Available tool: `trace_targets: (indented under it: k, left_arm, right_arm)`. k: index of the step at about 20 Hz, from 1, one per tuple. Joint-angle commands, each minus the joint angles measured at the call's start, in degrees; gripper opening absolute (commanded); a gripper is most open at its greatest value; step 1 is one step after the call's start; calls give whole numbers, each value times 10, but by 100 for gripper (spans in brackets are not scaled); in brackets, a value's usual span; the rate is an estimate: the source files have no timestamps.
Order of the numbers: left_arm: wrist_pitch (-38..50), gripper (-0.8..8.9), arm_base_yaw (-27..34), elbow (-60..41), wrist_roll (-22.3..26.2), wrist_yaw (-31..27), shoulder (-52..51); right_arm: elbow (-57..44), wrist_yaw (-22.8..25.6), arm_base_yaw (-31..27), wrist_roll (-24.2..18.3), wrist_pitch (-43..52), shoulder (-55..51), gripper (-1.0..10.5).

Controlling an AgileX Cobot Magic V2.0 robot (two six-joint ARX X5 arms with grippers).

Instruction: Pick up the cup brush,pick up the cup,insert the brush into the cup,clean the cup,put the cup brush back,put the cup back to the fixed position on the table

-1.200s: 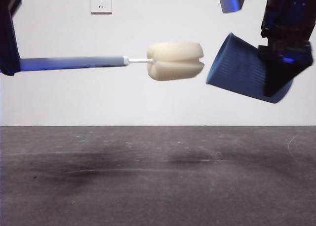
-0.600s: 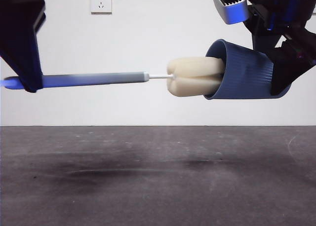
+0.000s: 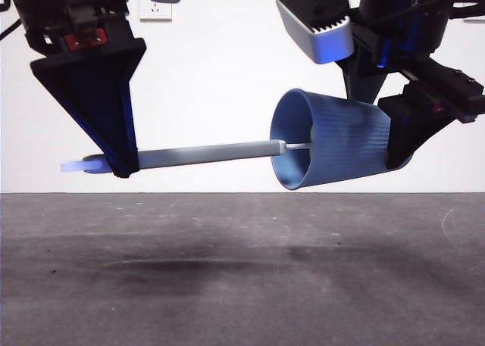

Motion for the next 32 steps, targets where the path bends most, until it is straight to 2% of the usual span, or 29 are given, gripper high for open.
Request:
trace_targets:
  k: [1,6,8,13,18,21,27,32]
  left_arm:
    - [21,-9,0,-3,-29,-1,4]
    - [-50,-8,5,-3,-48,-76,-4]
    - [-88,-8,9,-3,-53,-79,-15]
    - [-174,-9,12,-3,-66,-93,-64]
    - [-197,-9,12,-3,-64,-86,-78]
    - [-176,-9,2,-3,-58,-34,-73]
    - [-99,-9,-53,-3,-56,-31,-3]
    - [-5,-9,-54,-3,-64,-31,31]
  right_arm:
    - [0,-5,16,-1,7,9,-17]
    - [0,34,20,4,-5,9,-17]
    - [0,38,17,25,-6,9,-17]
    - [0,38,14,38,-6,9,-17]
    - [0,37,14,39,-4,9,-17]
    - [0,37,14,37,-1,9,-17]
    - [0,33,18,22,19,9,-17]
    - [0,32,37,25,20,9,-17]
